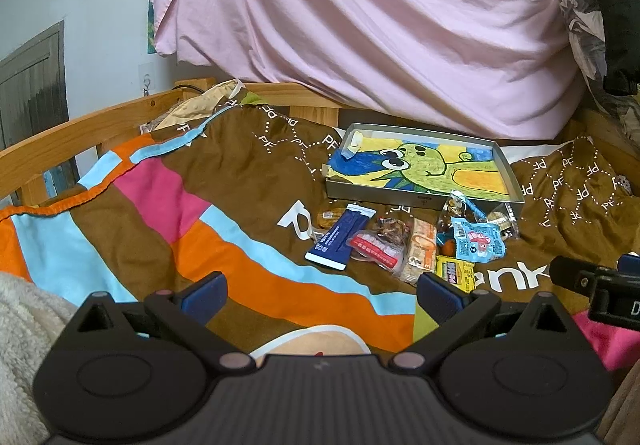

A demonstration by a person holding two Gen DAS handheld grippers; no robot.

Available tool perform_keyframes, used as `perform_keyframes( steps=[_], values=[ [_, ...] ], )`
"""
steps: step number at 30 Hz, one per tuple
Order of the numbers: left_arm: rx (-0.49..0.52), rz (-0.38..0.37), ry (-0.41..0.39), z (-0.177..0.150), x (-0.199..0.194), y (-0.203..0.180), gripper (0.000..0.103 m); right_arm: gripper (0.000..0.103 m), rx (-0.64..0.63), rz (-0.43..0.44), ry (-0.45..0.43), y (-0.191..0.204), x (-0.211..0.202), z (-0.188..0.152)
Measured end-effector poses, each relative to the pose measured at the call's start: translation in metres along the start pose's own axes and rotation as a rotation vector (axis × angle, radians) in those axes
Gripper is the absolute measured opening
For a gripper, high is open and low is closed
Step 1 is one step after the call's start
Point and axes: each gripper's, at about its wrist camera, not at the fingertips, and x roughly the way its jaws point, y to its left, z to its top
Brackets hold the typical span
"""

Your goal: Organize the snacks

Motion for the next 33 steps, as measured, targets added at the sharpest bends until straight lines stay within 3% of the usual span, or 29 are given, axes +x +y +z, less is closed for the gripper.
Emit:
perform_keyframes(
  steps=[33],
  values=[
    [0.000, 0.007, 0.002, 0.0008, -0.0014, 0.0011, 0.103, 0.102, 0.006, -0.003, 0.004, 0.0006, -0.0001, -0.0004]
  ],
)
